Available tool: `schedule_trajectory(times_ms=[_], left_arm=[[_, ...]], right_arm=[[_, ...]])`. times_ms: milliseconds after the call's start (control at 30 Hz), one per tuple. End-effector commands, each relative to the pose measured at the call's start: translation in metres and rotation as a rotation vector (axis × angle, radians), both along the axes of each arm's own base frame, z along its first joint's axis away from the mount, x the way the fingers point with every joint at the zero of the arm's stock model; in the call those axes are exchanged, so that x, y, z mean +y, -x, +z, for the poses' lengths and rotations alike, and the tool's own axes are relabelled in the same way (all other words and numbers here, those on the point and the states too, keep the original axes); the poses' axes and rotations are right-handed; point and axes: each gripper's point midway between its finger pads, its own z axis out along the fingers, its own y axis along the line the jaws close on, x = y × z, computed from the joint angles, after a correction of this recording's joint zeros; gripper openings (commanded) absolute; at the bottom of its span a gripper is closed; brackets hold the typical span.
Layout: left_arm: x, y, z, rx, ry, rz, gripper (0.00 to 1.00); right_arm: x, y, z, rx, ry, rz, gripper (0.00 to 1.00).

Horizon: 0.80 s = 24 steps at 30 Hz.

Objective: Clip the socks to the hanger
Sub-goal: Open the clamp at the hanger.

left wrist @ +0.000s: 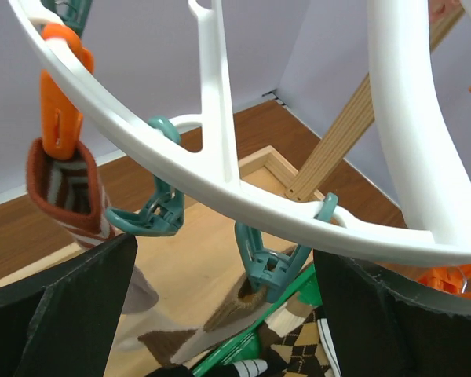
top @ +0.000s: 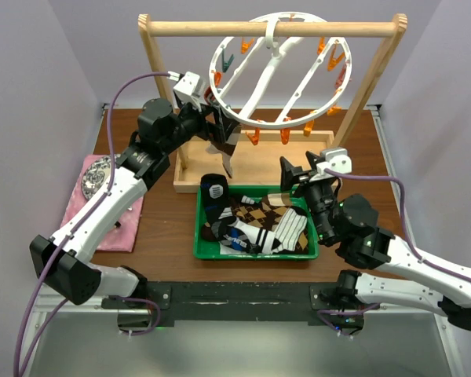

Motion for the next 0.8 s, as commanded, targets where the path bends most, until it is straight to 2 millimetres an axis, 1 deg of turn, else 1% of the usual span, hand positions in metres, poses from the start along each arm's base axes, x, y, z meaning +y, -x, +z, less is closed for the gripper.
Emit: schedule_trajectory(times_ms=[0,67,100,167,200,267,300,367,433,467,567,667,700,767], left_arm=[[0.011,-0.001,0.034,-0.084,0.032,0.038,1.0],[0.012,0.004,0.034,-0.078,0.036,0.032,1.0],[0.014,0.007,0.037,-0.078,0.044,0.032,1.0],[0.015,0.011,0.033,-0.068,0.046,0.029,1.0],[0.017,0.015,0.036,-0.074,0.058,0.025,1.0],[0.018,0.018,0.032,-0.064,0.062,0.019,1.0],[0.019,0.02,0.033,-0.065,0.07,0.017,1.0],[0.02,0.021,0.031,-0.059,0.073,0.016,1.0],[0.02,0.021,0.031,-0.06,0.072,0.014,1.0],[0.021,0.021,0.032,-0.062,0.071,0.014,1.0],[0.019,0.022,0.033,-0.059,0.08,0.006,1.0],[0.018,0.023,0.034,-0.064,0.082,0.002,1.0],[0.019,0.023,0.034,-0.067,0.082,0.003,1.0],[0.019,0.022,0.034,-0.068,0.078,0.005,1.0]], right_arm=[[0.015,-0.003,-0.005,-0.008,-0.025,0.029,0.66],[0.021,-0.006,-0.012,-0.007,-0.004,0.026,0.67],[0.022,-0.008,-0.011,-0.015,-0.014,0.022,0.67],[0.026,-0.011,-0.016,-0.02,-0.001,0.016,0.68],[0.026,-0.012,-0.012,-0.032,-0.015,0.012,0.68],[0.026,-0.016,-0.014,-0.044,0.0,-0.003,0.68],[0.022,-0.02,-0.01,-0.053,-0.012,-0.021,0.68],[0.022,-0.025,-0.009,-0.066,-0.008,-0.024,0.68],[0.017,-0.033,-0.005,-0.081,-0.016,-0.042,0.68],[0.019,-0.036,-0.004,-0.087,-0.014,-0.035,0.67],[0.017,-0.044,0.0,-0.099,-0.019,-0.043,0.66],[0.019,-0.049,0.004,-0.113,-0.028,-0.024,0.58],[0.021,-0.049,0.006,-0.121,-0.028,-0.007,0.51],[0.024,-0.047,0.009,-0.133,-0.032,0.026,0.45]])
